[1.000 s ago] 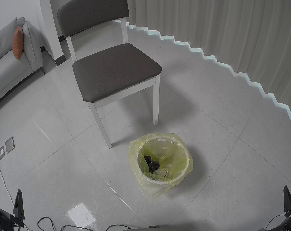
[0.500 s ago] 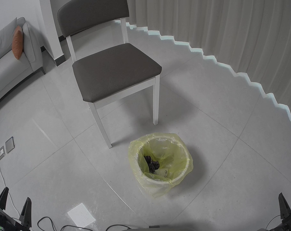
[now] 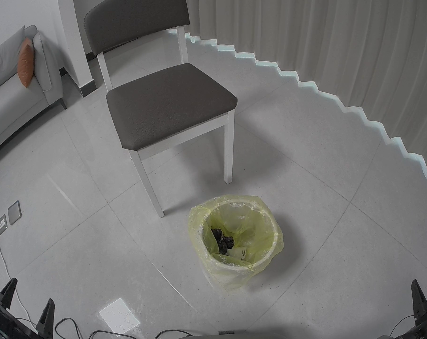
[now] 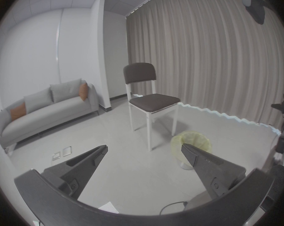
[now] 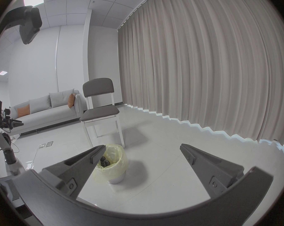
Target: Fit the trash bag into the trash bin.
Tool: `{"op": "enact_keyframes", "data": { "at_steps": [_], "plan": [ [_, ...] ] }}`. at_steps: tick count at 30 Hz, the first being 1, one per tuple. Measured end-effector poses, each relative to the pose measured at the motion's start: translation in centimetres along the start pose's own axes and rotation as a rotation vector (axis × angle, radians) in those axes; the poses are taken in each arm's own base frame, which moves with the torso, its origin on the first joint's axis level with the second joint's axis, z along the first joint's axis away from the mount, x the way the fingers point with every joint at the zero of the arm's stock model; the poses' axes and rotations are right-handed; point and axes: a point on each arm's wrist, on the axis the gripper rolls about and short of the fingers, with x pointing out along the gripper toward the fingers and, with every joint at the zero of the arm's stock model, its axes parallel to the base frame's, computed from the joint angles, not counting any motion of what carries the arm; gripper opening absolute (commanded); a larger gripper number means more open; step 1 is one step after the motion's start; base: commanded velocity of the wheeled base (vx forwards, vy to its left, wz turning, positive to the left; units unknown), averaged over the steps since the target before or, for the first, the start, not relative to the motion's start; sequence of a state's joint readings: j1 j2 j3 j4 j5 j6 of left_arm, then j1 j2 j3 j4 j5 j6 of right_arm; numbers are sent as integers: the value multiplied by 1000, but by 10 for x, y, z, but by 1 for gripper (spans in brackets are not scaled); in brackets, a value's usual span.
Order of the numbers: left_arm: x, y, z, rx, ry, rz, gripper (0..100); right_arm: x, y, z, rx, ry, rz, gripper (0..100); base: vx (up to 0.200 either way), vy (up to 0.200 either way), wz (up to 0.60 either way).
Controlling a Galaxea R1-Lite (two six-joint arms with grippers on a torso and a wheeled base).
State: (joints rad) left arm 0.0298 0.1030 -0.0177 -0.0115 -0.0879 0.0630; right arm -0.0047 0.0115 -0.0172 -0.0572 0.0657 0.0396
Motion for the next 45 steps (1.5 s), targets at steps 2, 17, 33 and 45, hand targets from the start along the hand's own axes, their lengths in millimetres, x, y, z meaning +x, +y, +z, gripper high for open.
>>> {"op": "enact_keyframes", "data": {
  "at_steps": [2,17,33,45],
  "plan": [
    [0,1,-1,-9,13,-44,100,0,0,0,2,0,-2,100,0,0,0],
    [-6,1,-3,-34,-64,-14,100,0,-3,0,24,-2,-119,100,0,0,0],
    [-7,1,-3,-37,-80,10,100,0,-5,1,84,-19,-204,100,0,0,0],
    [-7,1,-3,-36,-81,10,100,-2,-9,1,210,-70,-425,100,0,0,0]
  ]
}}
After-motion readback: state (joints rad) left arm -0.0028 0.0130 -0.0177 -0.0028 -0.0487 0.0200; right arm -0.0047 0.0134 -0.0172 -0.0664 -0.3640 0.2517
